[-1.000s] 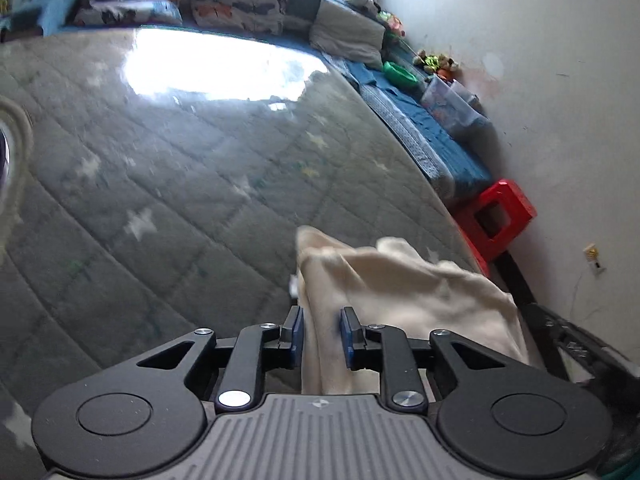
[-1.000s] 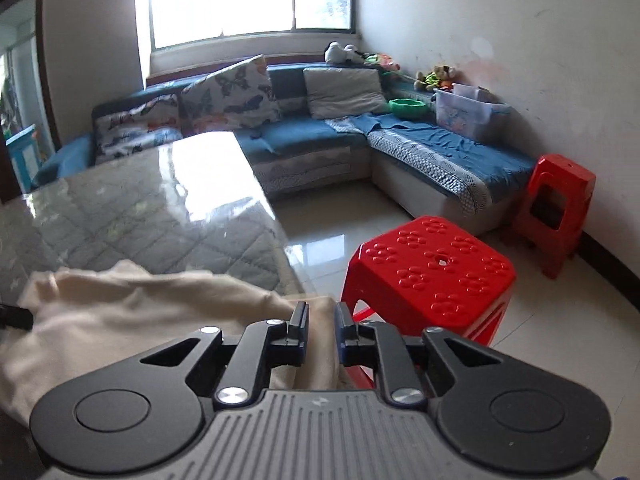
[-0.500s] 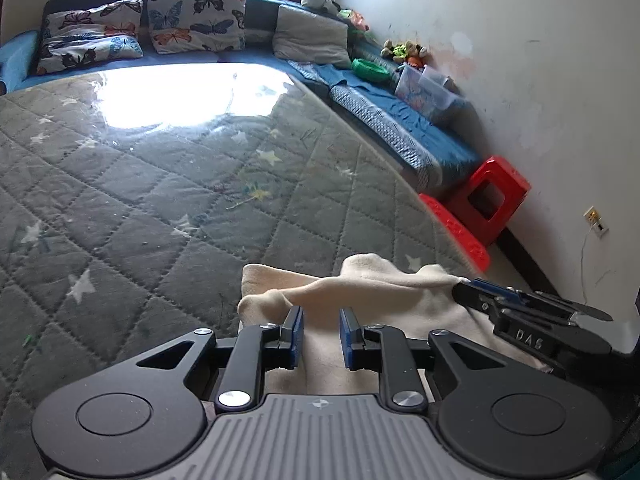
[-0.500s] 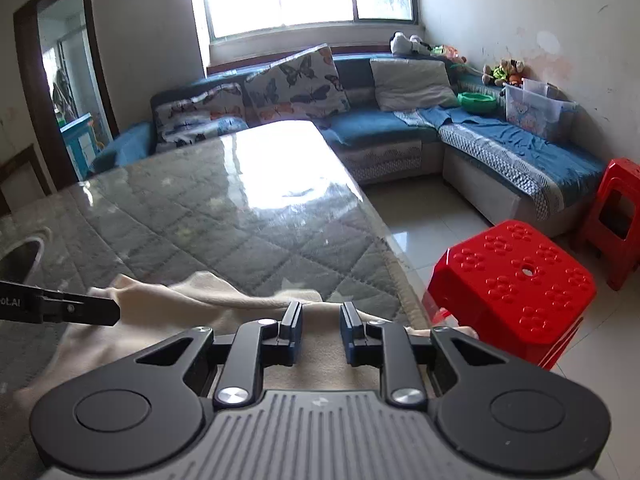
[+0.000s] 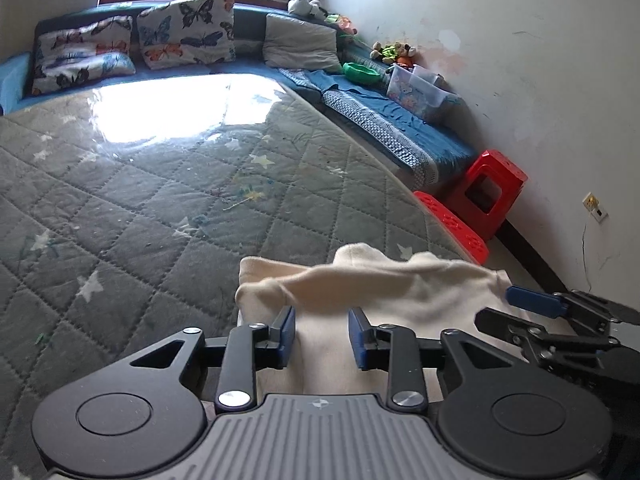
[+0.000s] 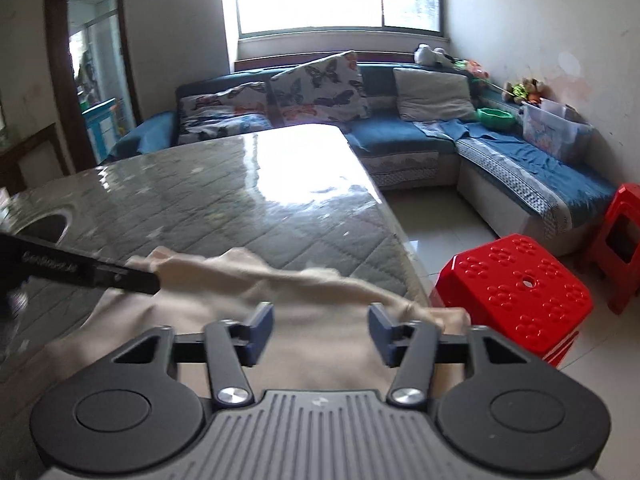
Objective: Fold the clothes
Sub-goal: 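Lower the shirt bundle onto the table with both grippers, then open both grippers and release the folded shirt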
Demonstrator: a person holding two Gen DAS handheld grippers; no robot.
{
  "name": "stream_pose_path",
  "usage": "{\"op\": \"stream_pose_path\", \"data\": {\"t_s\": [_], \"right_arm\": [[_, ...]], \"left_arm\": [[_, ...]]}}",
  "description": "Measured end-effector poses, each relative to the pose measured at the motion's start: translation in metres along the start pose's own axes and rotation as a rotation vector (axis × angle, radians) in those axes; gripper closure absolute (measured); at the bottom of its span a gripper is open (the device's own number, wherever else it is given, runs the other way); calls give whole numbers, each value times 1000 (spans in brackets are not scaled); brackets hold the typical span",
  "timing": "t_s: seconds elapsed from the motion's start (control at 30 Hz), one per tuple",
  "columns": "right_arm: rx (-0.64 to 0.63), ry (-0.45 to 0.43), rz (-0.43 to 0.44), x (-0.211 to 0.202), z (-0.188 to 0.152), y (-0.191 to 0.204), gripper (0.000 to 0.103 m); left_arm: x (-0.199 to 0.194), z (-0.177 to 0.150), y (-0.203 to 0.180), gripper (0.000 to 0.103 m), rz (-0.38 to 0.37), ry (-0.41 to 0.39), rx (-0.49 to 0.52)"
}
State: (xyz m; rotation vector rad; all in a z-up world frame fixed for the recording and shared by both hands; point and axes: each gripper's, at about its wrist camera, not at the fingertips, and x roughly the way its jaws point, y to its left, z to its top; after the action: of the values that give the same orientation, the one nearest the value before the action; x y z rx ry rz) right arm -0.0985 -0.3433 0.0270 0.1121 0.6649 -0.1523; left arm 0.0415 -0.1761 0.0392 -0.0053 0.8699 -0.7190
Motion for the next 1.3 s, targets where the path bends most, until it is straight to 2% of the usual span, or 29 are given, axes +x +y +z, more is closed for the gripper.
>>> {"op": "stream_pose_path", "data": {"t_s": [0.2, 0.4, 0.53, 0.67, 0.77, 0.83, 0.93, 1.0, 1.17, 1.3], "right_arm": [[-7, -19, 21, -30, -22, 16, 37], [-7, -34, 9, -48, -46, 29, 37], [13, -8, 3, -43, -62, 30, 36], [12, -23, 6, -50, -60, 32, 34], [19, -50, -3, -54, -54, 30, 26], [33, -51, 3, -52, -52, 28, 25], [31, -32, 7, -45, -57, 29, 21], [30, -25, 8, -43, -60, 30, 15], [52, -41, 10, -46, -61, 31, 4], [58, -52, -9, -50, -61, 35, 0]], "left_arm": [[-25, -25, -10, 71, -7, -26, 75], [-38, -53, -21, 71, 9, -43, 151], [-35, -61, -18, 67, 18, -38, 157], [-37, -62, -16, 66, 17, -46, 150], [-39, -61, -17, 65, 16, -52, 140], [-37, -62, -16, 65, 25, -43, 136], [-37, -63, -16, 60, 32, -39, 130], [-40, -64, -16, 51, 35, -39, 132], [-47, -67, -14, 43, 43, -53, 131], [-54, -69, -14, 28, 52, -70, 126]]}}
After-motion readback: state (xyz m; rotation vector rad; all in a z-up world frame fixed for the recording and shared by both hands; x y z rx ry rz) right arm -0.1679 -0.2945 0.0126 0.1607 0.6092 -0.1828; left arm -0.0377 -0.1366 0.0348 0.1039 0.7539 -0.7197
